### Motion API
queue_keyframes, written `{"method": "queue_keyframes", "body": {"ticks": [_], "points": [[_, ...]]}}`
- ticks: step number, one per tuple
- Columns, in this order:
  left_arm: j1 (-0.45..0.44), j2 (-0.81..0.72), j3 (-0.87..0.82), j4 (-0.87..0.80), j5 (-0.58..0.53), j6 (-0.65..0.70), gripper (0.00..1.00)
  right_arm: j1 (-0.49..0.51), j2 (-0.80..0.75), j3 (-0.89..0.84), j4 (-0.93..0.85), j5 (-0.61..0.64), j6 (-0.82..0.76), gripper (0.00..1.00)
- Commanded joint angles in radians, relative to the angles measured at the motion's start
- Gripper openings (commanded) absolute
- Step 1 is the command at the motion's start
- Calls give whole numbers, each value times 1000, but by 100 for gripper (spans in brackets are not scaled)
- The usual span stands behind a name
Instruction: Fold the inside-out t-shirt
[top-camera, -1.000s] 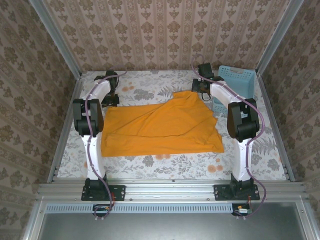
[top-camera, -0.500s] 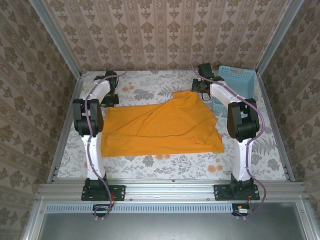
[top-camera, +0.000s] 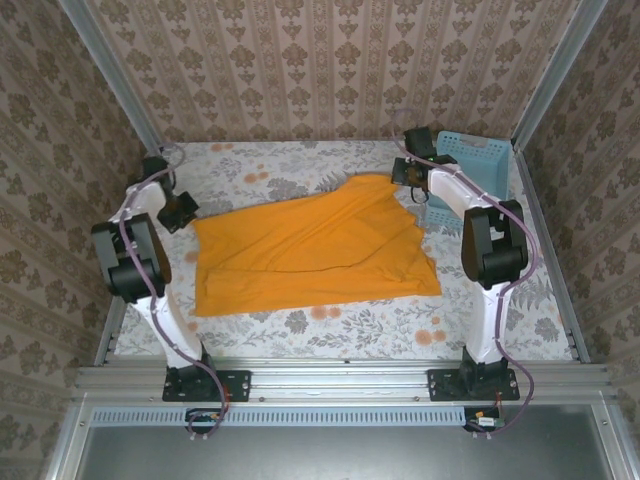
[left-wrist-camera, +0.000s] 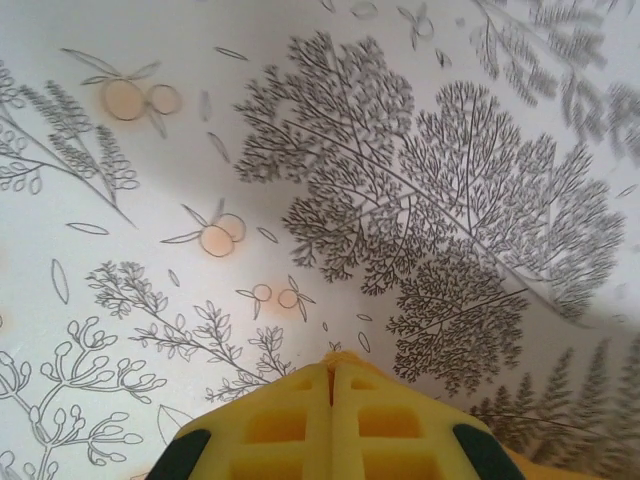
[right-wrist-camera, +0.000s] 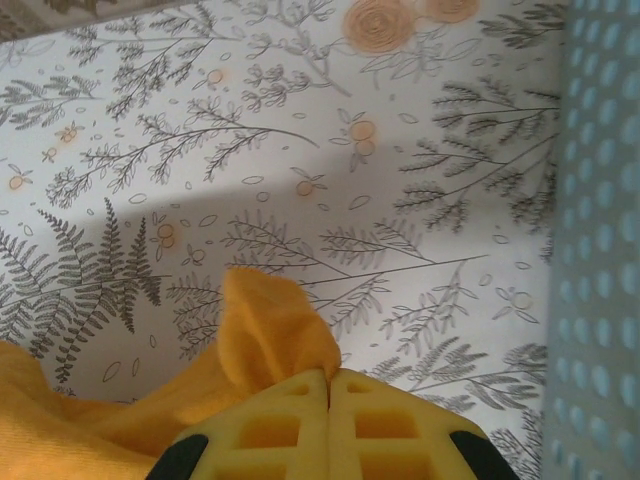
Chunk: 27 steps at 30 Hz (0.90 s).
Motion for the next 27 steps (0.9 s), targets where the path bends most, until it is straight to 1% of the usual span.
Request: {"method": "queue_keyframes", "body": {"ticks": [1,4,6,8,10,14,18,24,27], "points": [[5,-8,-50,186,191,-90,0,-21,-54,-15,63,-11,10,0],[1,3,-66,252,277,-118,0,-9,-58,-11,86,-58,-8,0],[-5,8,-65,277,312,-126,0,6,-54,8,84,-71,-27,0],[-15,3,-61,285,310,-117,0,23,-45,39,66,-64,-52,0],[-27,-4,-46,266,289,-94,0,34,-37,69,43,-29,-63,0],[-34,-34,-61,289,281,-92,0,24,-60,57,55,-7,-42,0],[-19,-89,-130,365,288,-128,0,22,-108,14,86,-11,-48,0],[32,-222,-317,508,256,-215,0,22,-190,-106,137,-2,-53,0],[50,-271,-395,576,272,-243,0,23,-224,-168,165,-30,-55,0]]}}
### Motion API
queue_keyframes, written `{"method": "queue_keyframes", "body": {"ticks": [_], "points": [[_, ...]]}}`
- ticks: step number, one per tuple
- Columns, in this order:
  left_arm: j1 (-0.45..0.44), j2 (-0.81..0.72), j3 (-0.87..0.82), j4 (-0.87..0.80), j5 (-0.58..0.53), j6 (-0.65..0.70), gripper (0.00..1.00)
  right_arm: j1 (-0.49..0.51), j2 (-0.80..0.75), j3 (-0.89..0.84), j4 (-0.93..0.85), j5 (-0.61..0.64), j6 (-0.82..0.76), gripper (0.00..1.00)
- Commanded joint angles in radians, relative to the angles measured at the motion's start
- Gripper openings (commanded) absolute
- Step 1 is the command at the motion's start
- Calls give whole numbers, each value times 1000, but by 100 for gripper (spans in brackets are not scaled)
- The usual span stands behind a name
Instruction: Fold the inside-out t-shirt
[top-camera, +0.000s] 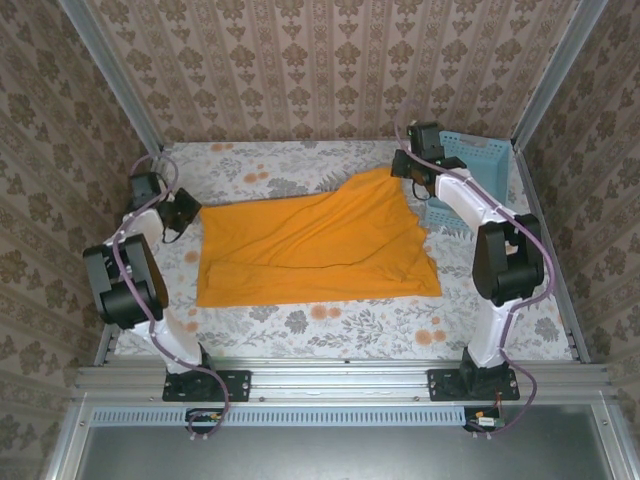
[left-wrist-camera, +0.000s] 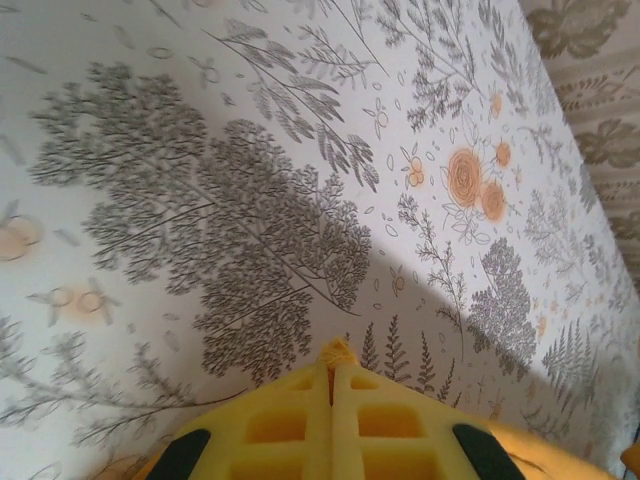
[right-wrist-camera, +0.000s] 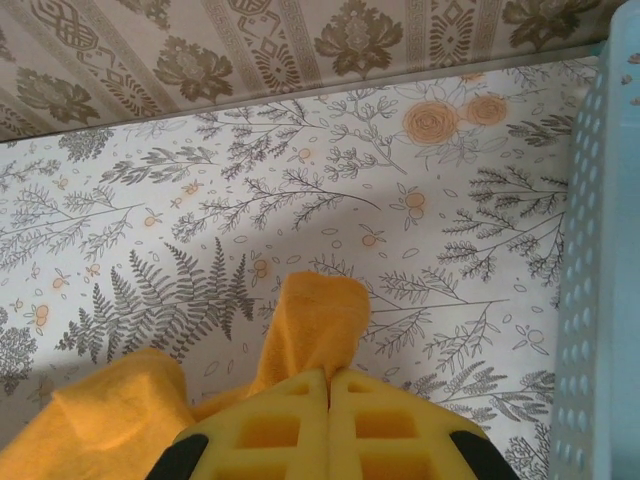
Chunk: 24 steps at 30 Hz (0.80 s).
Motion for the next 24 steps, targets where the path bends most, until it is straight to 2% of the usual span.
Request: {"method": "queue_keyframes", "body": {"ticks": [1,4,13,19,24], "points": [[17,-57,-63,118,16,-58,0,-2,-67,-77,67,-1,-18,0],[18,-99,-129,168,36,-78,0,2,-122,-171,112,3,1,0],[31,-269,-333,200,-18,-124,0,2,-309,-477,172,46,117,0],[42,-464,-454,65,-172,-127,0,8,-411,-648,218,42,192,0],[41,-630,-564,-18,-238,-134,0,12,-469,-754,207,60,250,0]]}}
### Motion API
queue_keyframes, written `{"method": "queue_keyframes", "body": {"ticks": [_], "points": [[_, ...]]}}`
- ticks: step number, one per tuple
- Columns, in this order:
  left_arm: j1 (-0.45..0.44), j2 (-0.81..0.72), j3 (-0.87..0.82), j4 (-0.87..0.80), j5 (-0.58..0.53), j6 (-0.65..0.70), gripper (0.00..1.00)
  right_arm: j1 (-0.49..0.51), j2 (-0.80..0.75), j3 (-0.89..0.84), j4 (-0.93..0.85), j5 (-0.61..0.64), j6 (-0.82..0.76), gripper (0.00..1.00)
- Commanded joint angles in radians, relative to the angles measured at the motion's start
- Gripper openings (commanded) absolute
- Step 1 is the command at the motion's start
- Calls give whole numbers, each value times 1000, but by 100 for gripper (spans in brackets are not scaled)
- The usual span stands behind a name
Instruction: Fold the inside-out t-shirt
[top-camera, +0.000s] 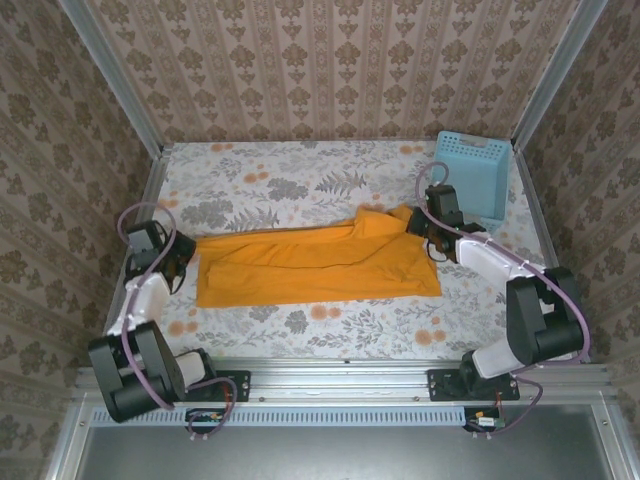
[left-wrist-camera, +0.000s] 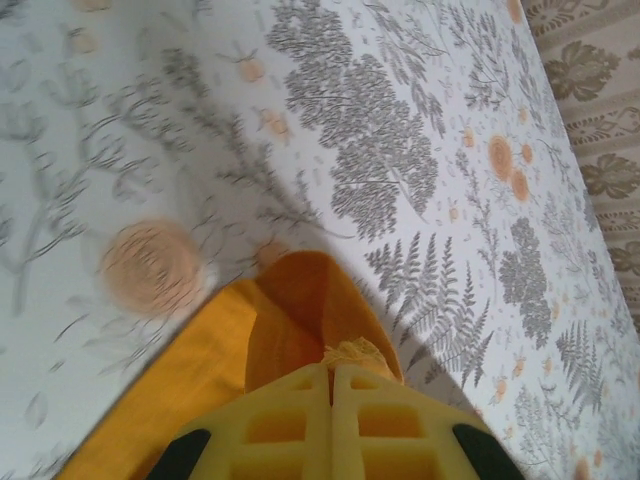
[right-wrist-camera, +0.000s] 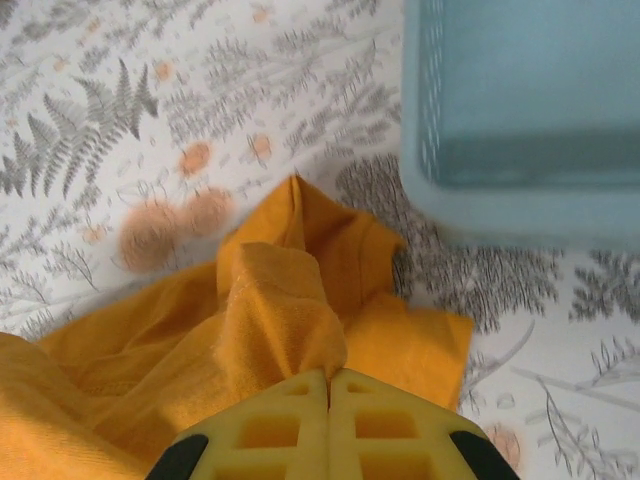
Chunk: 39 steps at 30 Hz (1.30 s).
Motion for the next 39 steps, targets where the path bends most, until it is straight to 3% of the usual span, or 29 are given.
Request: {"method": "queue_keyframes", "body": {"ticks": [1,9,13,15,17,21,25,33,39], "points": [[10,-79,-60,-91,-88,-19,0,1,-62,-72,9,47,73,0],[9,-124,-151,-130,-73,9,3,4,-228,-247,-45,68,172,0],[9,-130,-176,-141,-59,-7,13,4,-288,-305,-78,69,203,3],[8,-150,-175,-158,-72,-13,18,5,-309,-327,-86,57,218,8],[9,-176,-156,-198,-98,-11,22,4,-326,-333,-113,56,233,24],[14,-221,-66,-307,-147,11,41,7,-384,-284,-208,85,217,41],[-5,-234,23,-312,-132,54,43,65,-431,-200,-261,143,173,52],[-372,117,285,-342,-191,175,44,187,-179,-8,-196,82,121,57],[-385,266,236,-285,-175,100,41,208,35,56,-179,21,206,57]]}}
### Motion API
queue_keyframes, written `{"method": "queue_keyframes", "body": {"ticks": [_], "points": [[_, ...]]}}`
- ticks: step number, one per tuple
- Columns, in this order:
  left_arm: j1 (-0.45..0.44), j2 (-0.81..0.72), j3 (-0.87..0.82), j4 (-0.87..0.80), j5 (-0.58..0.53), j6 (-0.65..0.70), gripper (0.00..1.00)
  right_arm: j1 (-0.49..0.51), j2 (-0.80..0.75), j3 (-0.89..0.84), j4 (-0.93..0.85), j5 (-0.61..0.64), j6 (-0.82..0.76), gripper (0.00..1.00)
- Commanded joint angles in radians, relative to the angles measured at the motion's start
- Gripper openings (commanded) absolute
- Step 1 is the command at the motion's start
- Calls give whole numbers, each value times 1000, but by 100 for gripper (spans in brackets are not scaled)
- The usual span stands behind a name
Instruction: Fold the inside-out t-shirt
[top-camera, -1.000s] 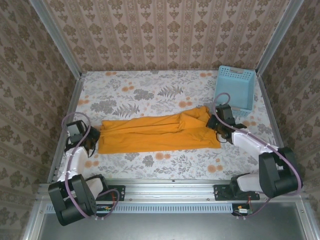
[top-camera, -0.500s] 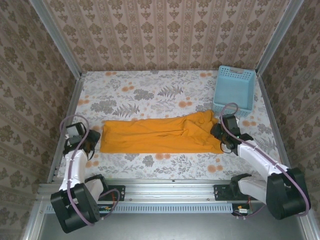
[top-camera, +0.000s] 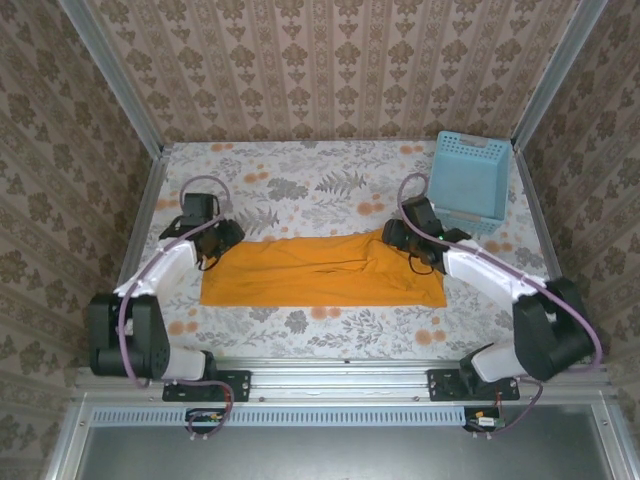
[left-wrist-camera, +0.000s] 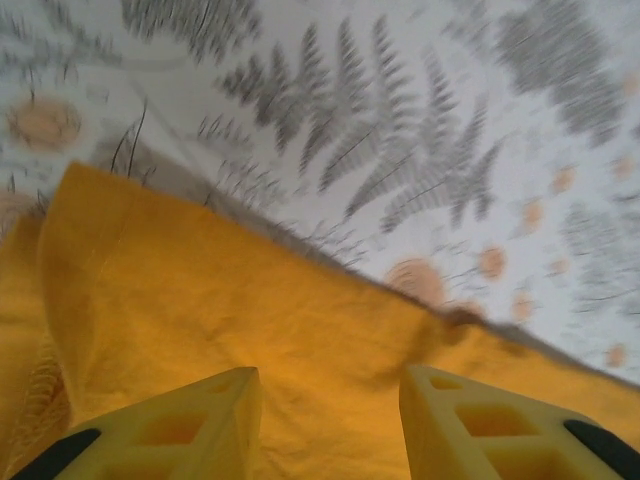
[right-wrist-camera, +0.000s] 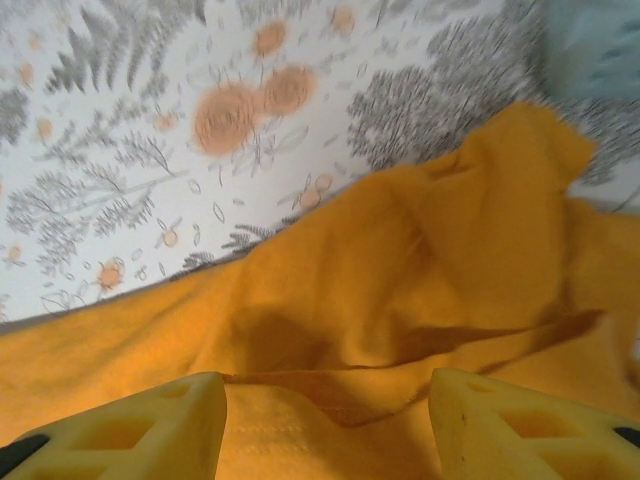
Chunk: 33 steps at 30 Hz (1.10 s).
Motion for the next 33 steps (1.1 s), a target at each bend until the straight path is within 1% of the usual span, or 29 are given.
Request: {"method": "queue_keyframes", "body": {"ticks": [1,5,7,10,14,17,21,23,24,25,27,30,33], "points": [[30,1,-69,4,-19,-29,40,2,72,11,-24,-25,66,57],[132,-60,-204,61,-10,-56,41,-1,86,-66,-36,17,137,58],[194,-90,-269,96,17,-57,42,-5,88,-111,-44,42,171,57],[256,-112,-312,112,40,-51,42,-14,92,-159,-53,50,205,56],[314,-134,-332,118,64,-51,42,-12,53,-185,-78,60,254,55],[345,-163,-332,105,63,-51,45,-12,22,-192,-89,93,264,55],[360,-219,-312,67,55,-36,48,-9,-25,-178,-116,132,226,54],[340,-252,-290,45,48,-21,51,-1,-64,-163,-123,144,180,55],[316,-267,-269,21,31,-14,52,6,-96,-142,-140,148,151,55],[288,-278,-252,4,16,-7,53,15,-113,-122,-161,156,131,56],[191,-292,-202,-30,-40,3,54,48,-135,-81,-192,185,88,57],[42,-285,-148,-64,-144,2,57,88,-105,-34,-217,196,70,59],[-38,-239,-130,-25,-140,-10,58,111,-28,-12,-216,168,81,59]]}}
